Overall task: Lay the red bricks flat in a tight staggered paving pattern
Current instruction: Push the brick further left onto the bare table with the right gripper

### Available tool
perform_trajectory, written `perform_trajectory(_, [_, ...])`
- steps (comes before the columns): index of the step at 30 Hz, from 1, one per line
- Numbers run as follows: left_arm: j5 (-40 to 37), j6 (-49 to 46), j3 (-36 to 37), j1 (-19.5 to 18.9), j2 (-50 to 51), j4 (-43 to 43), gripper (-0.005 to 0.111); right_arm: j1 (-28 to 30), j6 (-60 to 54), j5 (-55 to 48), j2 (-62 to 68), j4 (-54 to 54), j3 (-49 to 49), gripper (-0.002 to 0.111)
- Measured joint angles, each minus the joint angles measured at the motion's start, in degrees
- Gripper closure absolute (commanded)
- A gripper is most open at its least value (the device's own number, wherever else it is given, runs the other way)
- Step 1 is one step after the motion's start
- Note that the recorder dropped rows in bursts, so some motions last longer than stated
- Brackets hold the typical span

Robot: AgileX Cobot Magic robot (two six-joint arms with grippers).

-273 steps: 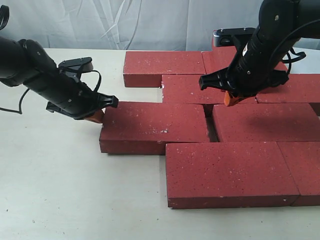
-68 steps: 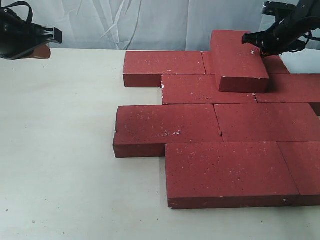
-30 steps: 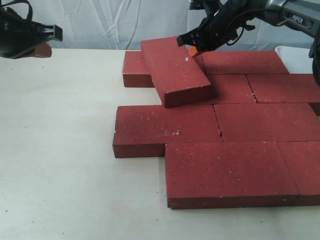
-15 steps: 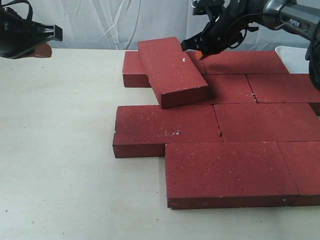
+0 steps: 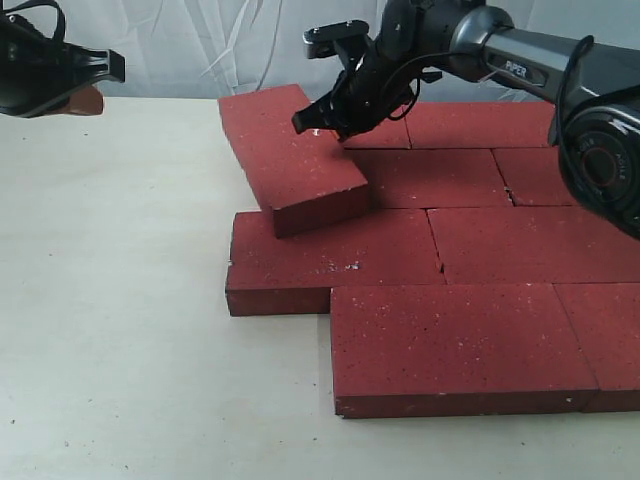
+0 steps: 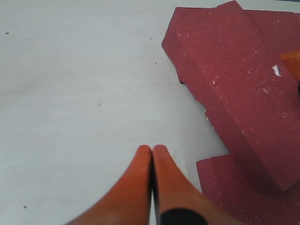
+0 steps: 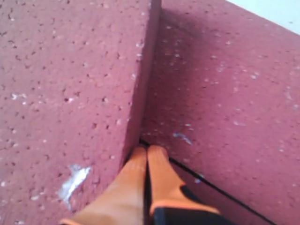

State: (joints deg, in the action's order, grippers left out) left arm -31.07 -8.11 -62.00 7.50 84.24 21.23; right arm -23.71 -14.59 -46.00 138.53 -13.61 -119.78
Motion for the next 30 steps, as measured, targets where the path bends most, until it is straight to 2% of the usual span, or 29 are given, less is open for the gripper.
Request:
perform_trajectory(21, [0.0,0.0,0.0,0.0,0.0,0.0,0.107,-14.1,0.0,6.85,0.0,-5.04,0.0,0.109])
perform_trajectory(30, [0.0,0.0,0.0,0.0,0.0,0.49,0.107,-17.16,0.0,7.37,0.0,-7.9,0.0,0.109])
